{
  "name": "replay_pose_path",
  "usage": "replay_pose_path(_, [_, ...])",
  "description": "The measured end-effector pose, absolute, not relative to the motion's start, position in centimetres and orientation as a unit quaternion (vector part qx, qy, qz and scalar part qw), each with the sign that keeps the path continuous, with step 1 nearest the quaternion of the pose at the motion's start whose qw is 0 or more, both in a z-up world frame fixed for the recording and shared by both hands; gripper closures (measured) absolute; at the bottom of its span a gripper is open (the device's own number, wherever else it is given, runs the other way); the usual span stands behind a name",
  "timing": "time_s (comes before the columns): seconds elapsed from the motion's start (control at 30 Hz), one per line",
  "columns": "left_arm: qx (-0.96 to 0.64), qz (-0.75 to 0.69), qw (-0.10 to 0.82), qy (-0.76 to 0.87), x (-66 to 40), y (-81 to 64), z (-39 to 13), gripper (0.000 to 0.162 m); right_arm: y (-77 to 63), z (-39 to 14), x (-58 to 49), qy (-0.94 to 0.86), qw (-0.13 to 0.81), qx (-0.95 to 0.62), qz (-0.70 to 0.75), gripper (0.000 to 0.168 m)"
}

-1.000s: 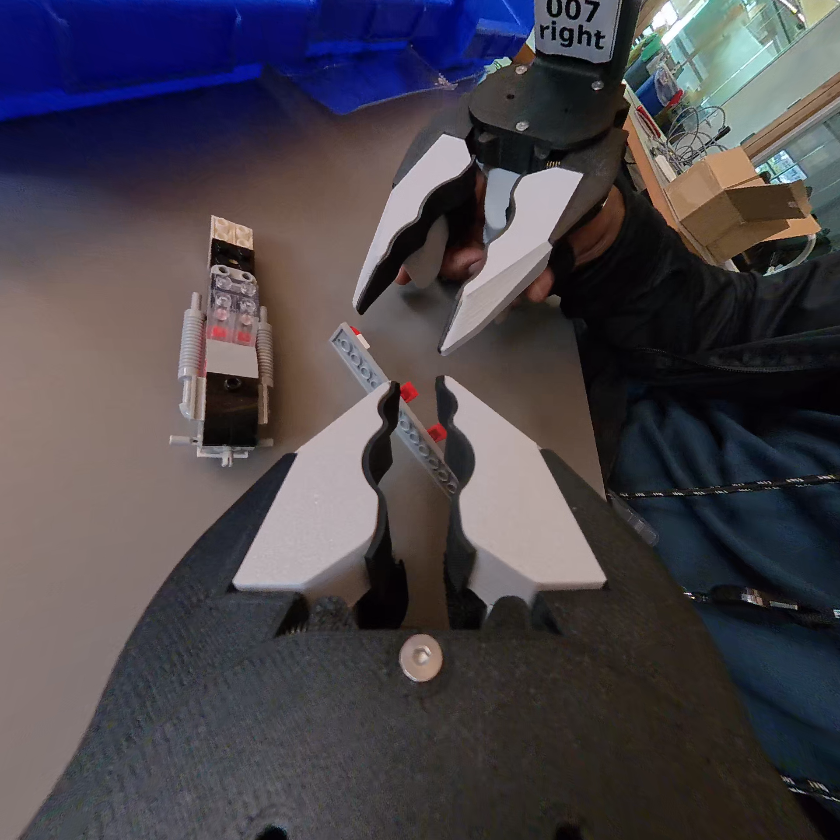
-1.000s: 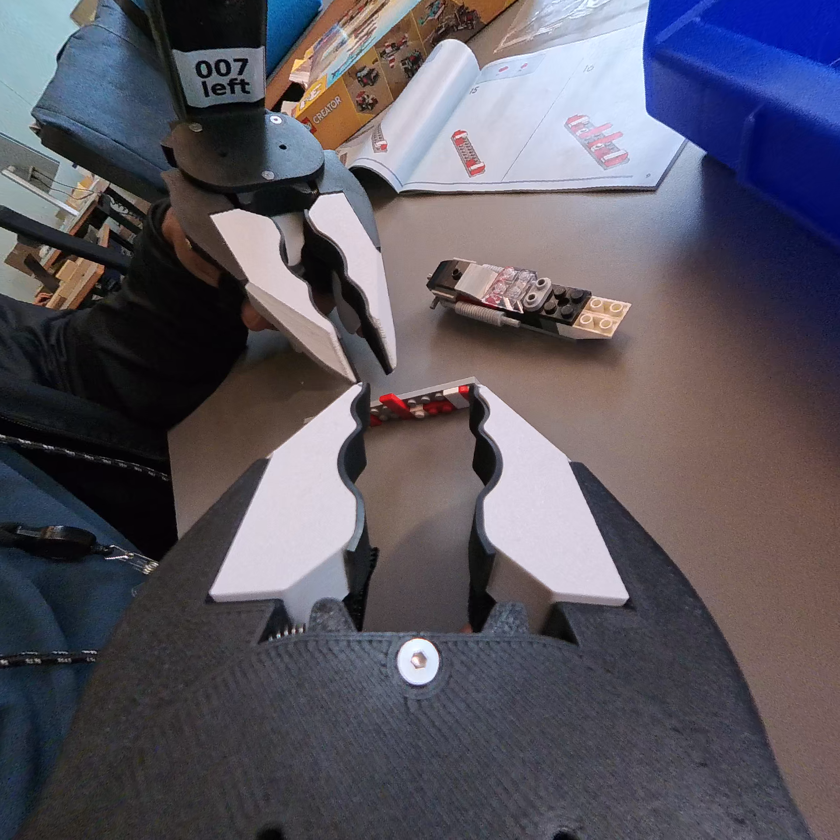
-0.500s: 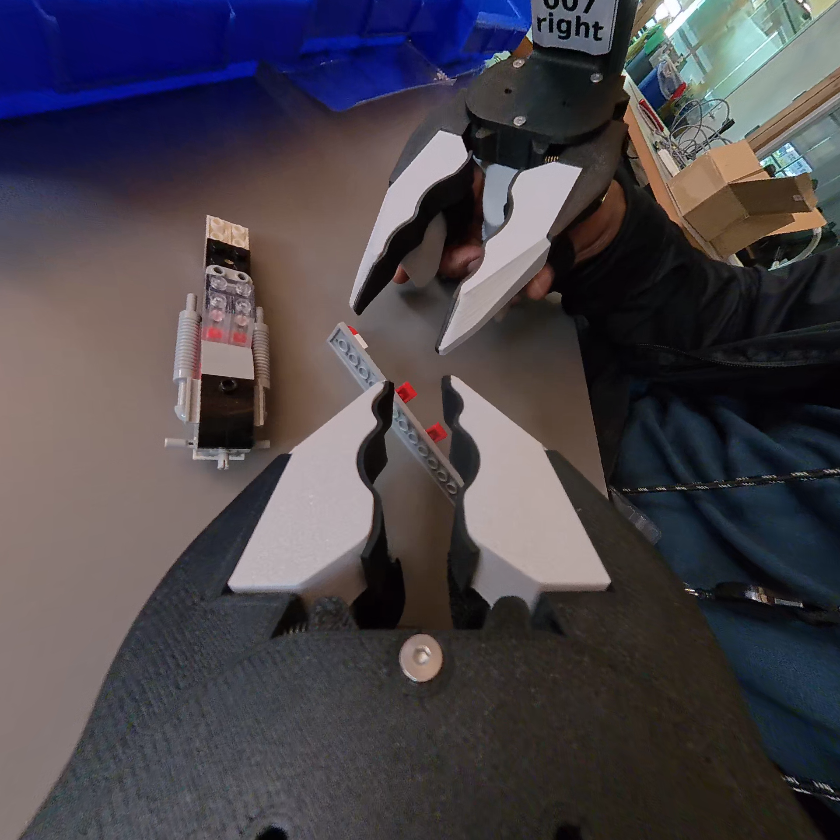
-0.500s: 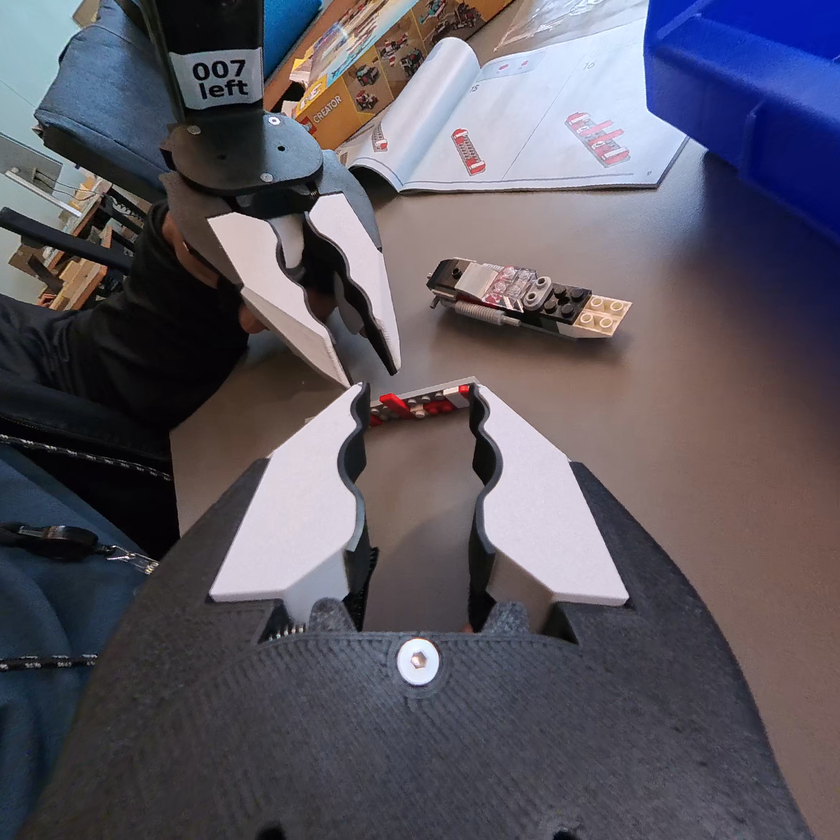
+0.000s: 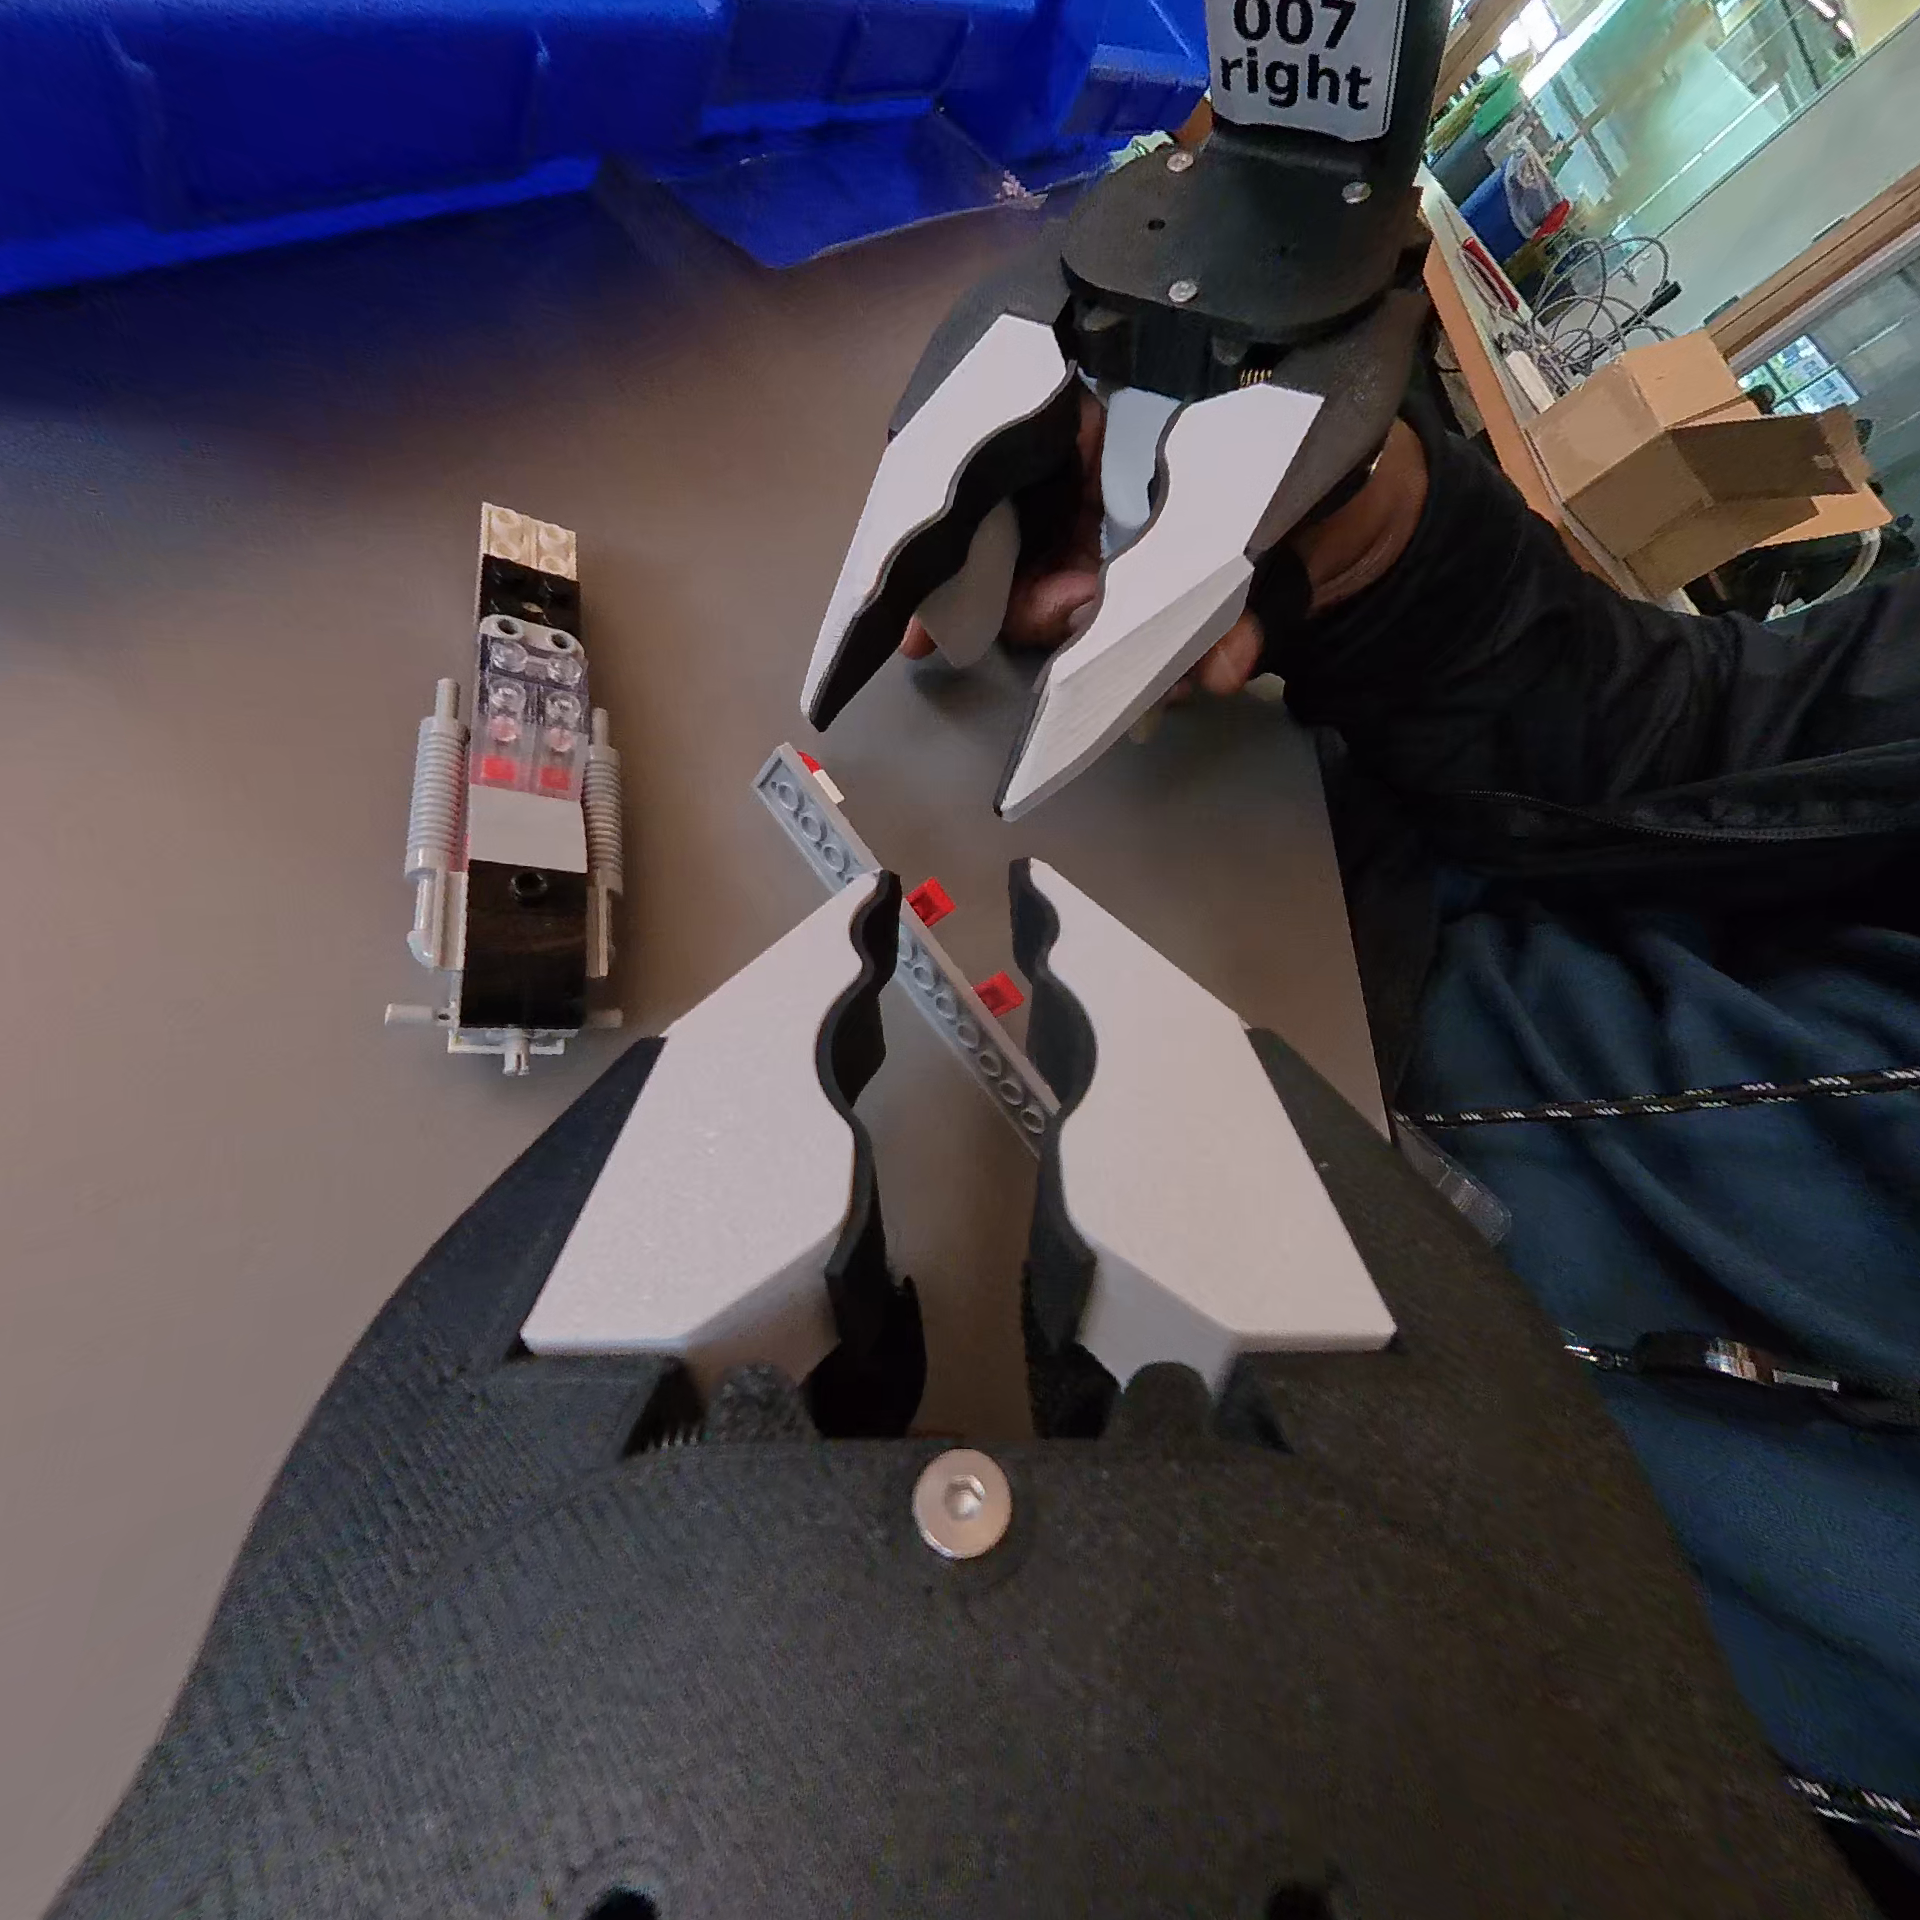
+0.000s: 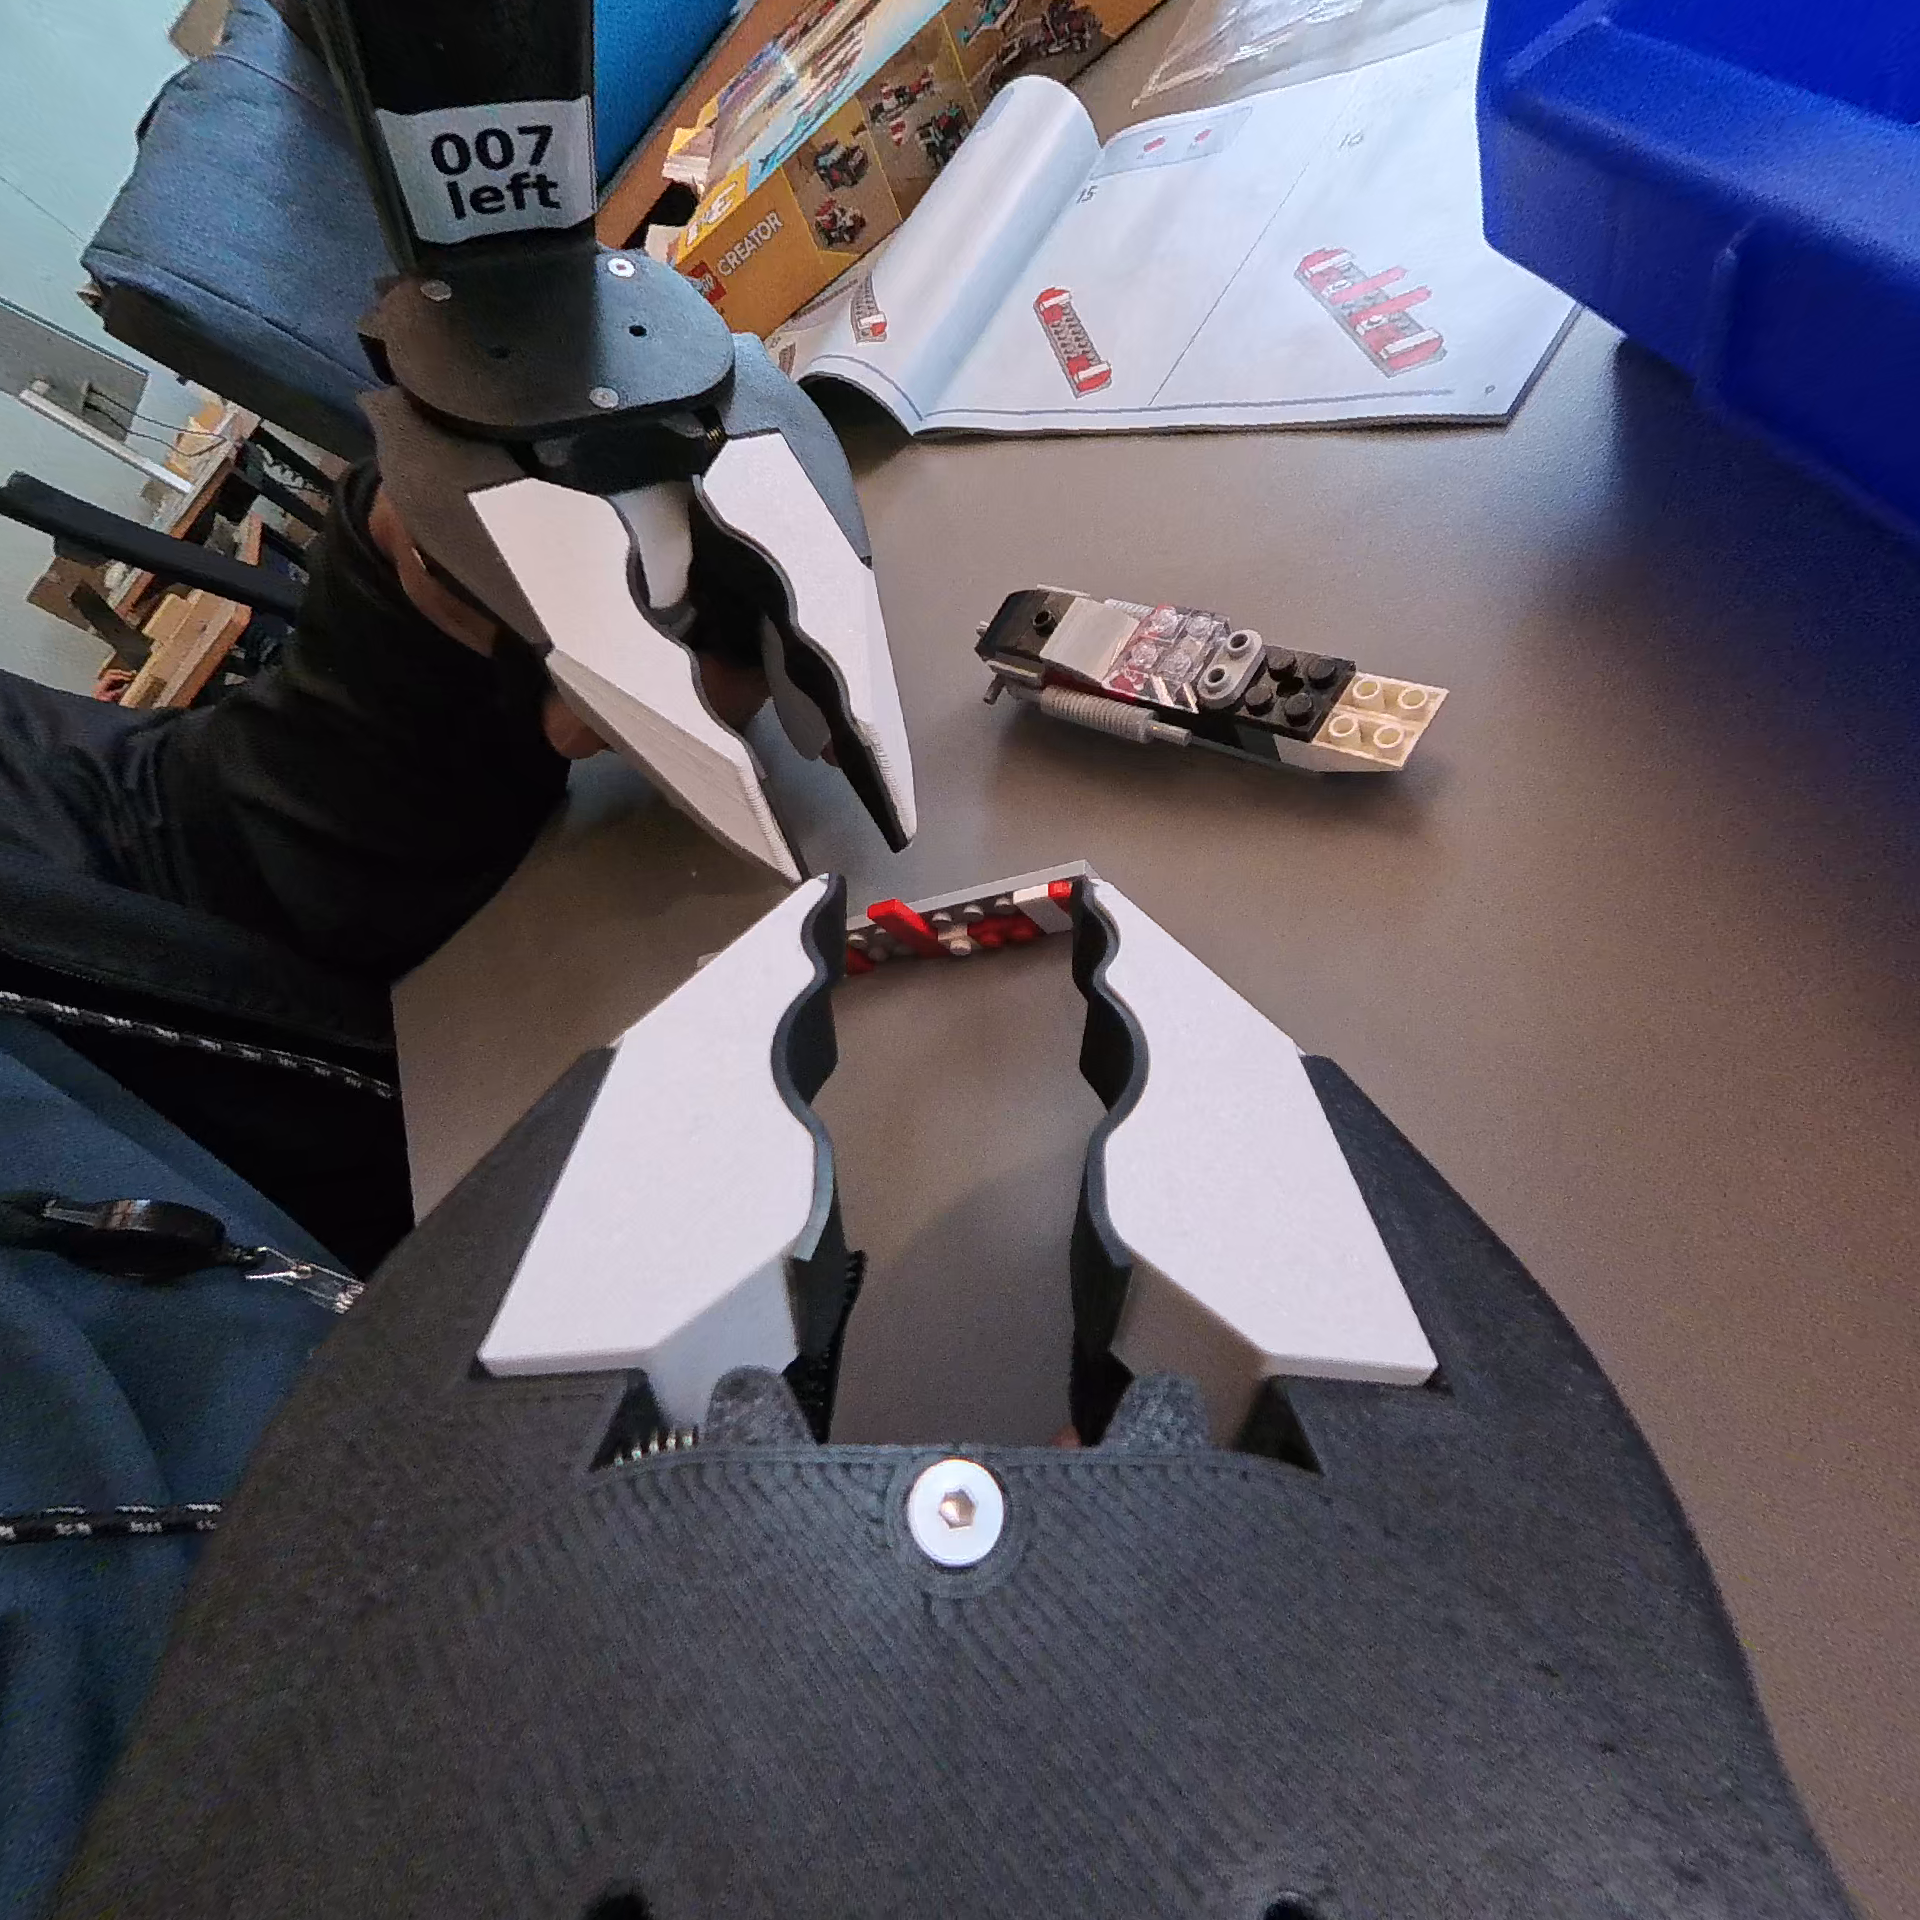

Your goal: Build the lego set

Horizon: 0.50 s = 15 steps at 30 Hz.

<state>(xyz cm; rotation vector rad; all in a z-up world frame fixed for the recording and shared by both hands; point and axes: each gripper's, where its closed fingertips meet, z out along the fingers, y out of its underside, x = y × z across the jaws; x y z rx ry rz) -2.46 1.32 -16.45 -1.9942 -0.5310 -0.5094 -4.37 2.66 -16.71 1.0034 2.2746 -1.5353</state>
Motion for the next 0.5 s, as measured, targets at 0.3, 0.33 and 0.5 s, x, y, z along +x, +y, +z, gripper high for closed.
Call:
replay_pose_path(0.3, [-0.818, -0.208, 0.489, -0.219, -2.55, 1.30, -16.37, 0.140, 2.67, -16.68, -4.39, 0.773, 0.109, 0.341, -0.523, 0.125])
replay_pose_path(0.33, [-0.818, -0.209, 0.489, -0.220, -2.58, 1.29, -16.33, 0.140, 2.67, -16.68, -4.39, 0.773, 0.109, 0.341, -0.523, 0.125])
replay_pose_path(0.5, [-0.817, -0.209, 0.490, -0.222, -2.64, 1.29, -16.31, 0.140, 2.68, -16.65, -4.41, 0.772, 0.109, 0.342, -0.525, 0.125])
